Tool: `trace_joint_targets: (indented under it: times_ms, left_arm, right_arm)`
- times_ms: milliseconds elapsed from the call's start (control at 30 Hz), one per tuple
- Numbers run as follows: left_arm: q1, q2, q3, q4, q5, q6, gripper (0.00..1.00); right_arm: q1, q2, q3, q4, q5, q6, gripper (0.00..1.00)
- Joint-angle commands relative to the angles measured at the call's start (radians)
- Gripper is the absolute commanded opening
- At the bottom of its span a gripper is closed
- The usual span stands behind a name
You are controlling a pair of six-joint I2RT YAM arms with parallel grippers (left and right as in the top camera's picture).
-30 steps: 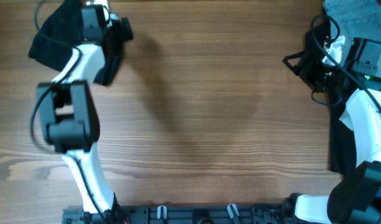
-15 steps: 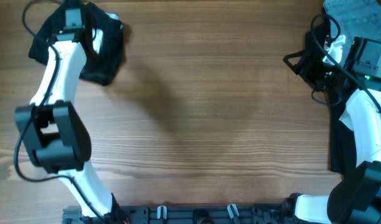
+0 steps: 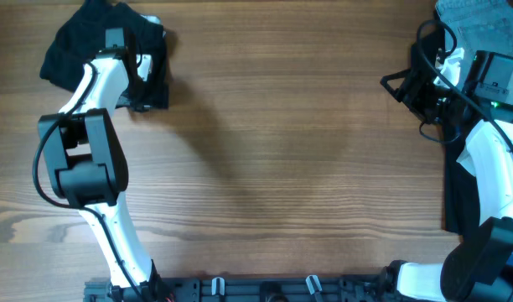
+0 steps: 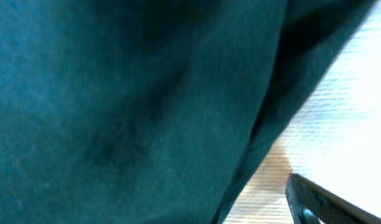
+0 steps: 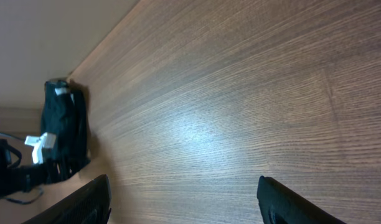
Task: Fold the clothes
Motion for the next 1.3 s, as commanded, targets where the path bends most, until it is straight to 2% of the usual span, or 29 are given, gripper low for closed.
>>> trace_joint_targets:
  times_ms: [0,133,233,267,333,367,500,600,733,833,900,1000,1267]
  left_arm:
    - [-0.008,0.073,-0.009,0.125,0.172,-0.039,1.0]
    - [-0.016,0.075,-0.009,0.321,0.174,-0.116,1.0]
    - [-0.028,0.074,-0.008,0.364,0.176,-0.116,1.0]
    - [-0.033,0.073,-0.008,0.357,0.176,-0.124,1.0]
    - [-0.041,0.051,-0.008,0.28,0.181,-0.175,1.0]
    - [-0.041,0.032,-0.008,0.246,0.188,-0.175,1.0]
    - [-0.041,-0.109,-0.008,0.076,0.195,-0.189,1.0]
    - [-0.041,-0.304,-0.008,-0.09,0.164,-0.189,1.0]
    - [-0.041,-0.491,-0.008,-0.203,0.029,-0.189,1.0]
    - [-0.041,-0.585,-0.008,-0.203,0.029,-0.189,1.0]
    - [-0.041,-0.621,-0.009,-0.203,0.029,-0.189,1.0]
    - [-0.041,-0.63,-0.009,-0.203,0.029,-0.189,1.0]
    - [-0.041,-0.628,-0.009,-0.203,0.029,-0.189,1.0]
  right_arm:
    - [0.002,-0.004,0.006,-0.005,0.014,-0.019,0.76]
    - [0.002,-0.003,0.006,-0.019,0.023,-0.021,0.76]
    - [0.002,-0.003,0.006,-0.021,0.022,-0.021,0.76]
    - [0.002,-0.004,0.006,-0.024,0.021,-0.021,0.73]
    - [0.006,-0.022,0.006,-0.036,0.022,-0.067,0.71]
    - [0.006,-0.036,0.007,-0.045,0.027,-0.082,0.73]
    - [0.006,-0.132,0.019,-0.122,0.071,-0.187,0.98]
    - [0.006,-0.244,0.054,-0.256,0.096,-0.303,0.99]
    - [0.006,-0.399,0.101,-0.412,0.088,-0.414,0.99]
    - [0.006,-0.541,0.135,-0.432,0.088,-0.379,1.0]
    - [0.006,-0.642,0.136,-0.407,0.103,-0.259,1.0]
    - [0.006,-0.755,0.136,-0.413,0.112,-0.233,1.0]
    - [0.006,-0.818,0.135,-0.417,0.112,-0.227,1.0]
